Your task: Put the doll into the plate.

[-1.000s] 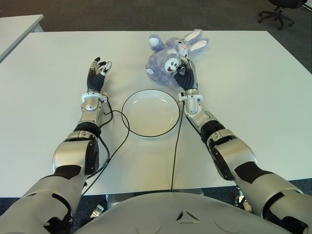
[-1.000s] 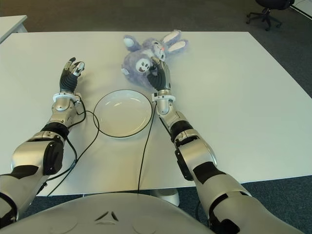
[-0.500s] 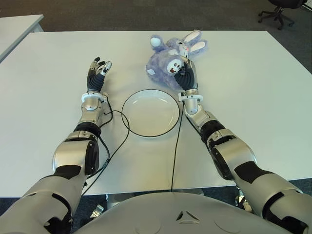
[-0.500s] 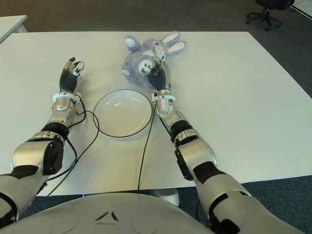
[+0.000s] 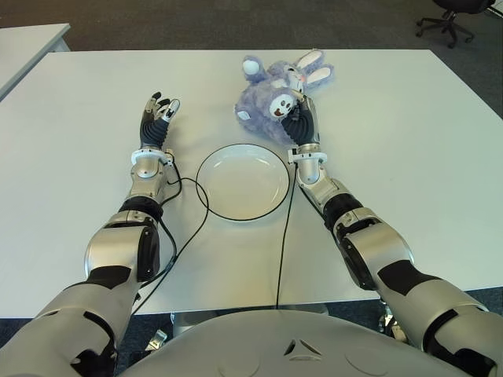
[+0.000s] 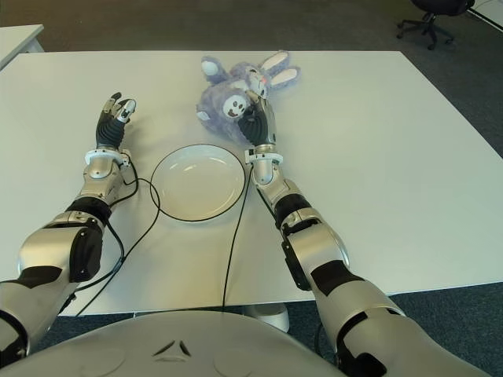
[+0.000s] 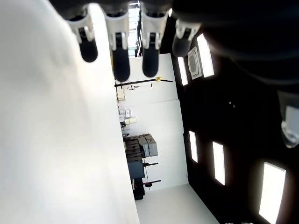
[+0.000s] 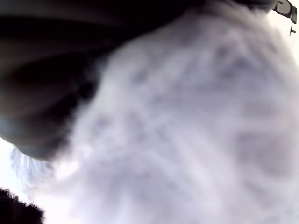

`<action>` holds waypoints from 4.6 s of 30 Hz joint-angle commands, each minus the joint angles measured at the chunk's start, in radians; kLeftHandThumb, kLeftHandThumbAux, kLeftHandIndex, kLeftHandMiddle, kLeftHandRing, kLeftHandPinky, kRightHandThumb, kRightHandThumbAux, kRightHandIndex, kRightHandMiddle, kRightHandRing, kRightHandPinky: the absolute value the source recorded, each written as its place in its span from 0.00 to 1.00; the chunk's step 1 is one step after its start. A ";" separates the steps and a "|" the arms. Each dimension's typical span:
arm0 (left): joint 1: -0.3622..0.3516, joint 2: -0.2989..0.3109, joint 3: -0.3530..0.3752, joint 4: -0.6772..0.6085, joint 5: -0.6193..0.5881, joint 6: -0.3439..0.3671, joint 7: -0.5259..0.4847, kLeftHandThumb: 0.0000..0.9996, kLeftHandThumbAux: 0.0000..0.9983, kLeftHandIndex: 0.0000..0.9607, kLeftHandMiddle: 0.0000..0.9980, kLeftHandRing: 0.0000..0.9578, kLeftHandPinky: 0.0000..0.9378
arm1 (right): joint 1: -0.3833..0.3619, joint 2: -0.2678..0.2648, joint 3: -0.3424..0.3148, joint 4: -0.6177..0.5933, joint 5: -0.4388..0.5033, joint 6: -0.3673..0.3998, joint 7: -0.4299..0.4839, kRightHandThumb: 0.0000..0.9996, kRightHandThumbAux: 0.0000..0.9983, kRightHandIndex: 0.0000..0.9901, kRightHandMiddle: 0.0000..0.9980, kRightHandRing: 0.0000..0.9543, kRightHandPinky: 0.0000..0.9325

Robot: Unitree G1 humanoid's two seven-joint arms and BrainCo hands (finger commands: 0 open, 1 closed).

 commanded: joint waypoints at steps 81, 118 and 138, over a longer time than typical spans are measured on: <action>0.070 -0.031 -0.010 0.054 0.003 0.056 0.006 0.00 0.39 0.00 0.16 0.19 0.11 | 0.205 -0.052 -0.270 0.068 0.194 -0.117 0.103 0.72 0.71 0.44 0.78 0.84 0.87; 0.085 -0.034 -0.016 0.048 0.008 0.046 0.009 0.00 0.39 0.00 0.16 0.19 0.11 | 0.243 -0.052 -0.280 0.048 0.222 -0.156 0.211 0.70 0.71 0.42 0.45 0.48 0.45; 0.088 -0.029 -0.011 0.050 0.004 0.048 0.005 0.00 0.39 0.00 0.16 0.19 0.13 | 0.282 -0.045 -0.205 0.057 0.183 -0.054 0.322 0.51 0.56 0.11 0.22 0.21 0.20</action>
